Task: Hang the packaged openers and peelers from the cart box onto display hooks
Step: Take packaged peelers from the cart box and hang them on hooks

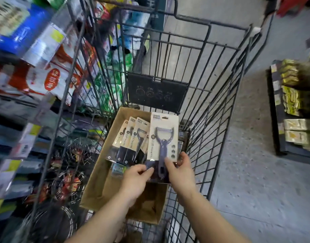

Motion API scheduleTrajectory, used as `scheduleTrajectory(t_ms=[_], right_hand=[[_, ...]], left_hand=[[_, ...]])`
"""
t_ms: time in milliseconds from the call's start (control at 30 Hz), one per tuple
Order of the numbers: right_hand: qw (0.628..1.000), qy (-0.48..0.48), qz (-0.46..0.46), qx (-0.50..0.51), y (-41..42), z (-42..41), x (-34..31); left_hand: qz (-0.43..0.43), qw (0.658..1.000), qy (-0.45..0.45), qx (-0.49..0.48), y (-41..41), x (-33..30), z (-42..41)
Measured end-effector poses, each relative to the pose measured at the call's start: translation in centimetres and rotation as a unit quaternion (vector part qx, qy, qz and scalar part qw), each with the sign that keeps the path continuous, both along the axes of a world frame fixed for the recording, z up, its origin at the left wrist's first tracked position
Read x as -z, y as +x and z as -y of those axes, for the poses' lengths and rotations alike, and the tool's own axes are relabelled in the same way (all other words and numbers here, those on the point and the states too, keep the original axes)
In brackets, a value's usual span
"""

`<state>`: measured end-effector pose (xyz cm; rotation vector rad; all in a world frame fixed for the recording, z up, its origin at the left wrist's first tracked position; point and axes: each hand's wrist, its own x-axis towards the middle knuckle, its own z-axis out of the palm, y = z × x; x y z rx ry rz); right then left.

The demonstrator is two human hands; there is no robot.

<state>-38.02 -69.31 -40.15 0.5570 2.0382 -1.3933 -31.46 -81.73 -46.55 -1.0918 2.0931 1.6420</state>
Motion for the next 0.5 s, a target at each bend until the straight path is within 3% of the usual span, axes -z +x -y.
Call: scheduleTrajectory(t_ms=[100,233,367,500], right_hand=[[0.999,0.003,-0.010,0.036,-0.4,0.1,0.1],[0.991,0.071,-0.061,0.097,-0.9,-0.7,0.3],[0.987,0.114,-0.096,0.065,-1.0,-0.7,1.2],[0.986,0.119,-0.092,0.064,-1.0,-1.1,2.1]], left_hand=[[-0.009,0.997,0.056,0.044,0.5,-0.9,-0.1],[0.017,0.998,0.064,0.003,-0.1,2.0,-0.6],[0.087,0.994,-0.064,0.031,-0.5,6.4,-2.2],[0.127,0.966,-0.200,0.106,-1.3,8.7,-3.0]])
